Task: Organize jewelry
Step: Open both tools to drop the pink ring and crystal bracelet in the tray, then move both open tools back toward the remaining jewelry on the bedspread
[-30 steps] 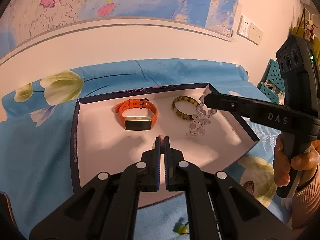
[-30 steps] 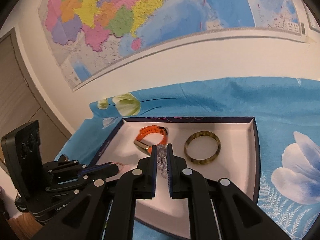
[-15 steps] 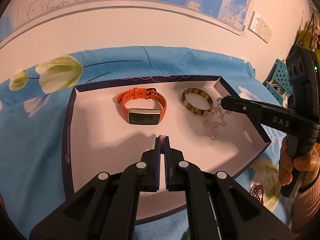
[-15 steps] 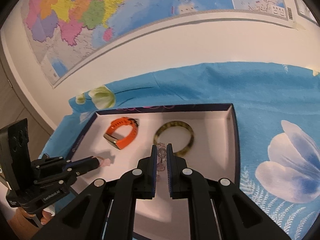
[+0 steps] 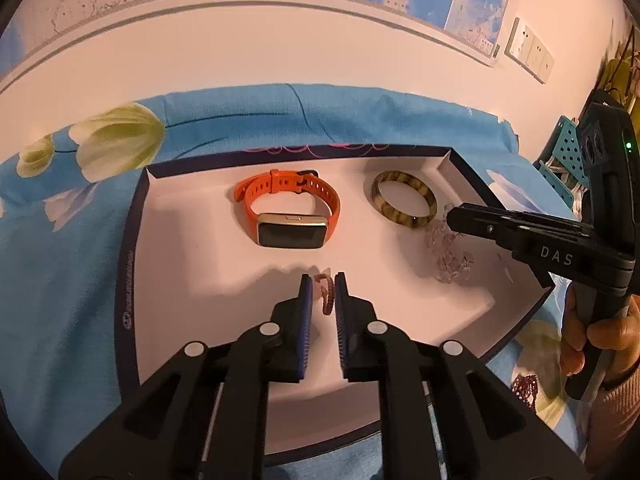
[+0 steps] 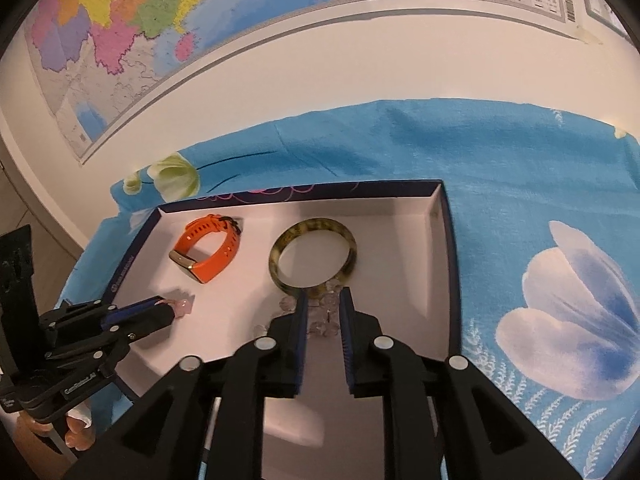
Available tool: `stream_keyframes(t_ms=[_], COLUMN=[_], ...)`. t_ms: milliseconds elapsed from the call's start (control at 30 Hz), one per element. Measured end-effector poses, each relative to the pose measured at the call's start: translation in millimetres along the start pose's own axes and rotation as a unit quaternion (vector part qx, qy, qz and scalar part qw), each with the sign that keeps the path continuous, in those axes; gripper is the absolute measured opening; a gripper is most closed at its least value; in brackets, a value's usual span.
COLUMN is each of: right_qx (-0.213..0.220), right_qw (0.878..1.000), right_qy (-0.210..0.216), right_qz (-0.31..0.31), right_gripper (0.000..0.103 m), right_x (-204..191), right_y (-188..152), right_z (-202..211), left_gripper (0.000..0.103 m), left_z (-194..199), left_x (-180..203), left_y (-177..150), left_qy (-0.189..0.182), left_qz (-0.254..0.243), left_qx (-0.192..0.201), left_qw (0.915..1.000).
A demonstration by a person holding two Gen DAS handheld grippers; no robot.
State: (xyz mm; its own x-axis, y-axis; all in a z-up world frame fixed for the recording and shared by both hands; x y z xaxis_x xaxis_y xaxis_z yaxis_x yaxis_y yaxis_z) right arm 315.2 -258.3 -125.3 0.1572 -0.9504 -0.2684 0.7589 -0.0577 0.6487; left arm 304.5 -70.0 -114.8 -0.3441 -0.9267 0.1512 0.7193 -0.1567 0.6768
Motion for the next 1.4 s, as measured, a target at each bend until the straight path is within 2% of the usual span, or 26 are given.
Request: stream_keyframes(t_ms=[67,133,200,300,500,733,933,1200,1400], right_qx=[0.004,0.008,0.014,0.024,0.048,0.062,0.051,0.006,-0.015], right_qw=[1.0,1.0,1.0,1.0,0.998,0.996,0.994,0.995,0.995], right_qy=[-0.008,-0.012,-0.016,-0.017,-0.007,0.012,0.032,0.03,0.029], right_qz=[0.002,0.003,0.004,0.008,0.032,0.069,0.086,0.091,0.092], right_gripper=[0.026,0.029,0.032,0.036,0.04,0.042,0.042,0.042,0.042], right_x=[0,1,2,0,-14,-32,-39,-34,-35], right_y=[0,0,0,1,-3,-23,-51,-93,-113], right_z=[2,5,10,19,46,82,100,96,91], left_gripper=[0.023,0.028,0.039,0.045,0.05,0.052,0.053,0.056,0.056], left_z=[4,9,18,34,69,105,120,116,113], left_x=[-1,-1,-1,-2,3,5,6,5,10], left_y=[1,2,3,5,1,-16,-39,-72,-85], left_qy=[0.003,0.004,0.012,0.019,0.035,0.036,0.032,0.017,0.012], left_qz=[0.002,0.001,0.001,0.001,-0.018,-0.025,-0.036,-0.031,-0.032], left_qx=[0.008,0.016,0.029,0.05,0.092,0.118,0.116,0.082,0.072], left_qw=[1.0,0.9999,0.9995,0.9986,0.995,0.992,0.9921,0.996,0.9968])
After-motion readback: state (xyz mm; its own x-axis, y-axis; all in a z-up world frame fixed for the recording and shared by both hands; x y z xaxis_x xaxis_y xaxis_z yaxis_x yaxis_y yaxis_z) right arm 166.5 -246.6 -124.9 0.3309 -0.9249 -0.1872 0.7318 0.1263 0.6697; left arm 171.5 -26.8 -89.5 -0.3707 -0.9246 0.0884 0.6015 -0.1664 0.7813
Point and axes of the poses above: each gripper's, at about its wrist camera, not at the fingertips, and z roughly against the way its jaws point, x to its right, y to its top, the point moved 4 cm from there along -z, roughly the way its jaws point, and after that the axes turned 2 degrees about x, right-handed, at the moved point
